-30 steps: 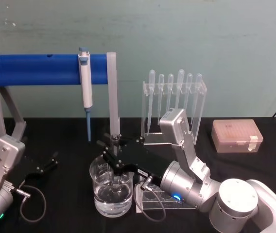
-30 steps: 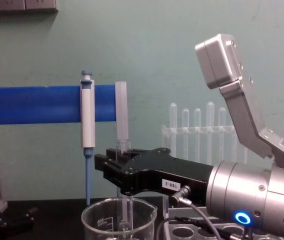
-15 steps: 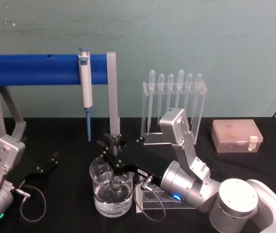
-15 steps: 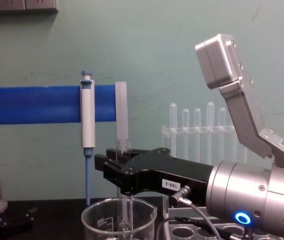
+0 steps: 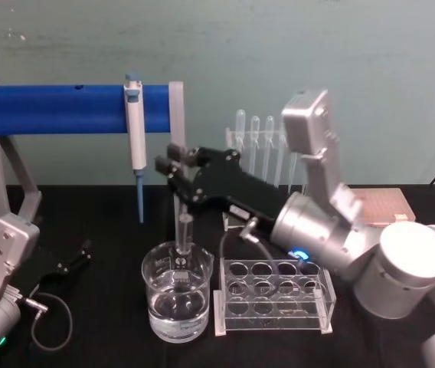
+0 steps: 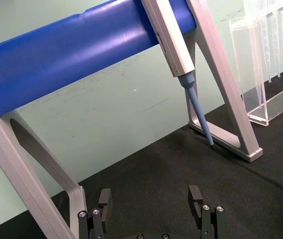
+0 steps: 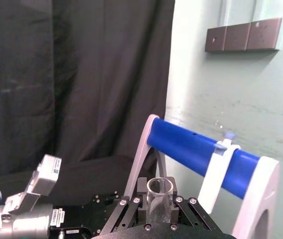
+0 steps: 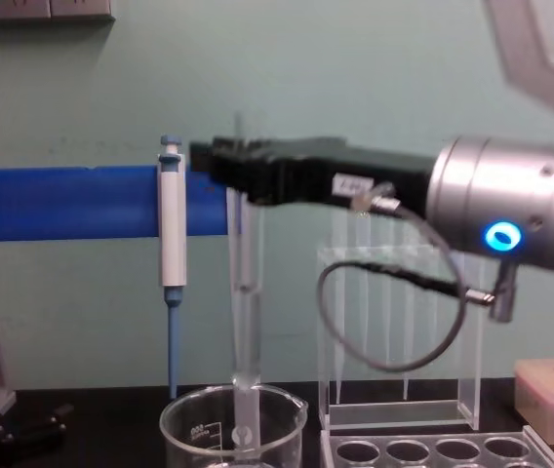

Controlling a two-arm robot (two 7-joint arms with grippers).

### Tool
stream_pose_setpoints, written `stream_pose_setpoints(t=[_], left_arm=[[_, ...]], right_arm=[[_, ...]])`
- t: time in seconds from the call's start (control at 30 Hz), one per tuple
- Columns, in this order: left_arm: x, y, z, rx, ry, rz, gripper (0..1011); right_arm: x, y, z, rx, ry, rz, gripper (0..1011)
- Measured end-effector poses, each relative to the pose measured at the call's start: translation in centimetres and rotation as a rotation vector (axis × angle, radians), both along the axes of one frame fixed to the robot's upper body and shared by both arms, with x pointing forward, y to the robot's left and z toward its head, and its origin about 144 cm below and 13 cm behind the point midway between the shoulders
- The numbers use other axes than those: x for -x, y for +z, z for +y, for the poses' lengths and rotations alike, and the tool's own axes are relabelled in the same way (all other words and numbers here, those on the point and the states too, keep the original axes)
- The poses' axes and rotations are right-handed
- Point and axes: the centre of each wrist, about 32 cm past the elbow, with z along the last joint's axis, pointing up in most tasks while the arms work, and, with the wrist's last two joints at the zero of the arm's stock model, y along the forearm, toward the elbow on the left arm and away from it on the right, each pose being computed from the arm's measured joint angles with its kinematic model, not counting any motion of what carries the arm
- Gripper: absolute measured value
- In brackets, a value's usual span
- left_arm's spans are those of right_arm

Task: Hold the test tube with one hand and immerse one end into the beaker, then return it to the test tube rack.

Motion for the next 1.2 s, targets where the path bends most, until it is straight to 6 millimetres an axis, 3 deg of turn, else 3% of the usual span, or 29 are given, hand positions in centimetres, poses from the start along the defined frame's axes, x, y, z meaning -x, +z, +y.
stream_pose_setpoints(t=[0.23,0.47,0.77,1.2], left_arm=[[0.0,0.0,0.0,0.000,0.000,0.000,1000],[0.0,0.0,0.0,0.000,0.000,0.000,1000],[0.0,0.0,0.0,0.000,0.000,0.000,1000],[0.0,0.0,0.0,0.000,0.000,0.000,1000]], right_arm=[[0.5,1.1,-1.3,-0.015,-0.007,0.000,223],[1.0,1.0,-2.1,0.000,-0.020,0.007,222],[2.0,1.0,-4.7,0.015,-0.093,-0.008,222],[3.5,-0.8,-6.6,0.043,-0.166,0.006,222]])
